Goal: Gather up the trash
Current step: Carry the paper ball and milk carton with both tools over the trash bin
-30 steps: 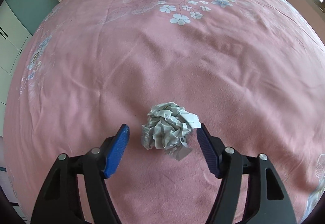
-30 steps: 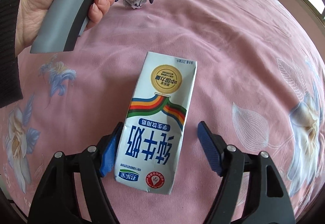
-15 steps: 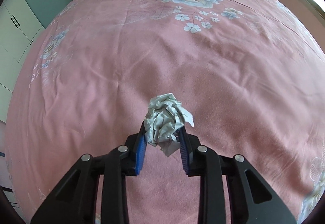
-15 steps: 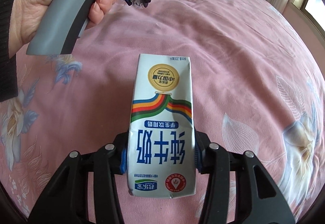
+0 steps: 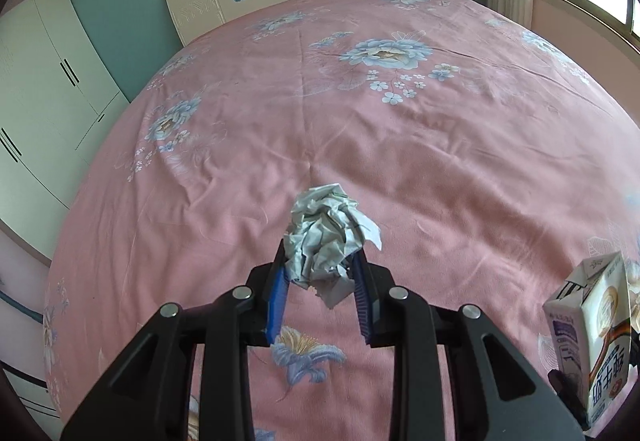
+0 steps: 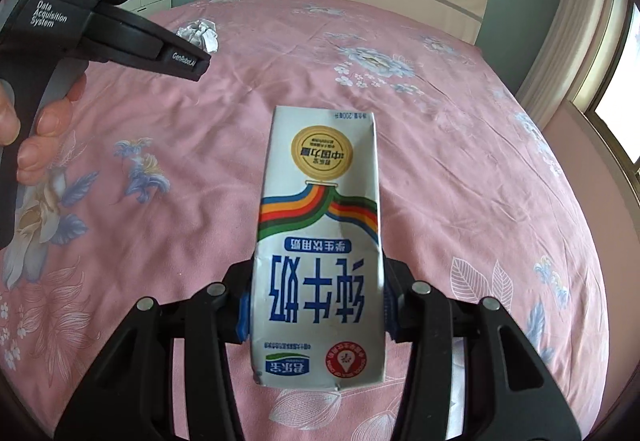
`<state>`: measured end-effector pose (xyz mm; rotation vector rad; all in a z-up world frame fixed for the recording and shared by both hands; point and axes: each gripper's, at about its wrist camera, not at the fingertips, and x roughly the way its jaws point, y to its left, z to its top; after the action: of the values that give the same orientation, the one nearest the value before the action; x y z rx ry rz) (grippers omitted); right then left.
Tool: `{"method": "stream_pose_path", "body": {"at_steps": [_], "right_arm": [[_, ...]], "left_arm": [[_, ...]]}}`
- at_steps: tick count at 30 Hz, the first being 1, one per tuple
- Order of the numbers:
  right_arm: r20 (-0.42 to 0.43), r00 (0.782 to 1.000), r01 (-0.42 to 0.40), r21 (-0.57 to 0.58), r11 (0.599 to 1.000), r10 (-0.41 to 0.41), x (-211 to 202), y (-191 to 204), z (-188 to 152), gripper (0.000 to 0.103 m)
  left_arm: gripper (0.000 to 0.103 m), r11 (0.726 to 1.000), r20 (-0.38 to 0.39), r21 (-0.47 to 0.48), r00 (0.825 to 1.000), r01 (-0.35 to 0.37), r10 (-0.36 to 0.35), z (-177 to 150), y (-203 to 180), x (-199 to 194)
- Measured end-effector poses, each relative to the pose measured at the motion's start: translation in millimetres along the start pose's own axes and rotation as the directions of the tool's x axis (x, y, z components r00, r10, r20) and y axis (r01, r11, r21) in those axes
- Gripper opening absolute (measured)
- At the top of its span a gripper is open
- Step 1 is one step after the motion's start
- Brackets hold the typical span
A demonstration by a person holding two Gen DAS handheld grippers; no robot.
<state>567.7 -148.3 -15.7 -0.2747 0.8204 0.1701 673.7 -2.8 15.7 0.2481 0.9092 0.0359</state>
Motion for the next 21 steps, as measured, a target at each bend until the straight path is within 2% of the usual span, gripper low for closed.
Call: {"method": "stream_pose_path", "body": {"at_steps": [5, 8, 13, 21], "right_arm": [[0.042, 0.999, -0.014, -0.014, 1.0, 0.015, -23, 1, -18, 0.048], [0.075, 0.997, 0.032, -0.041, 0.999, -0.029, -41, 6, -34, 0.048], [0.08, 0.996, 0.047, -0.055, 0.997, -0.042, -82, 10, -66, 0.048], [0.041, 0.999, -0.013, -0.042, 0.999, 0.015, -180, 26, -108, 0.048]], "left_arm": [[0.032, 1.0, 0.025, 0.014, 1.0, 0.004, -0.004, -45, 0, -26], [0.032, 0.999, 0.039, 0.035, 0.999, 0.016, -0.017, -69, -6, -46], [0.032, 0.998, 0.062, 0.058, 0.998, 0.015, -0.019, -107, -15, -88], [0.032, 0.995, 0.071, 0.085, 0.996, 0.051, -0.057, -184, -33, -192]]}}
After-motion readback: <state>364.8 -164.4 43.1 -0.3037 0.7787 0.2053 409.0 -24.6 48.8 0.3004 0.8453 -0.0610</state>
